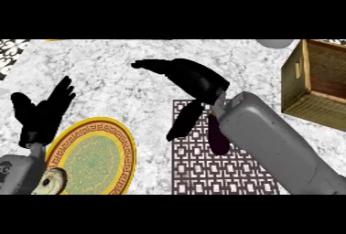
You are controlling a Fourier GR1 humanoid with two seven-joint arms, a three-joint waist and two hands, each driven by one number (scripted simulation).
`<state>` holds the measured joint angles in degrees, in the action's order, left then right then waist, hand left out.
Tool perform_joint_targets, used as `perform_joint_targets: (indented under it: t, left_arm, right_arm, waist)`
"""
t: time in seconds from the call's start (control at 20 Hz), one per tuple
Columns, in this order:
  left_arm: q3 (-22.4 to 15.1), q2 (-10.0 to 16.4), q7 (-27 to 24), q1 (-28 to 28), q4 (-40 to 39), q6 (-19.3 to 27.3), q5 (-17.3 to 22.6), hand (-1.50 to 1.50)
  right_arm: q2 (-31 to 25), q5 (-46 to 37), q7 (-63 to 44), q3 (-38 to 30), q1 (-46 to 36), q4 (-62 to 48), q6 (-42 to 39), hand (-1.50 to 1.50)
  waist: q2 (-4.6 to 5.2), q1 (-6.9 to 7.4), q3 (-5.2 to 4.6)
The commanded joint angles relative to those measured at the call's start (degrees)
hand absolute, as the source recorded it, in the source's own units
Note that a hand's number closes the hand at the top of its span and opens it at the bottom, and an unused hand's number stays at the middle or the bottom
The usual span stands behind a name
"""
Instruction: Pick the eggplant from the placemat and place it in the basket
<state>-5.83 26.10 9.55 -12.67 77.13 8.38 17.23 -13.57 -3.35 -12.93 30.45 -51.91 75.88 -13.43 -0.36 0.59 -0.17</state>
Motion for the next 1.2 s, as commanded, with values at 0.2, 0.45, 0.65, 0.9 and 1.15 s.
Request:
perform_joint_targets:
  t: [0.2,0.45,0.65,0.9,1.15]
  left_arm:
    - [0.7,0.12,-0.15,-1.43,-2.01,-0.44,-0.6,0.0]
    - [0.95,-0.6,0.35,-0.04,0.42,-1.15,0.05,0.0]
    - [0.55,-1.21,-0.88,0.54,-0.37,-0.69,-1.86,0.0]
    - [3.61,0.76,0.07,1.24,1.14,-3.53,-0.14,0.0]
    - [2.38,-1.54,3.05,-0.12,2.71,-0.61,-2.5,0.0]
  right_arm:
    - [-9.69,-3.49,-20.32,-2.65,-19.74,-5.72,-14.72,-1.5]
    - [-10.68,3.17,-21.3,-4.66,-22.8,-12.43,-29.87,-1.5]
    - [-13.79,6.74,-19.44,-8.25,-24.79,-18.39,-39.3,-1.5]
    - [-15.3,9.86,-18.12,-13.01,-20.97,-17.35,-42.3,-1.5]
    - [-17.24,10.18,-17.39,-16.19,-10.24,-7.21,-36.49,-1.5]
  waist:
    - [0.07,-0.59,-0.02]
    - [0.23,-0.02,0.09]
    - [0.43,-0.04,0.12]
    - [0.31,-0.28,0.15]
    - [0.1,-1.18,0.2]
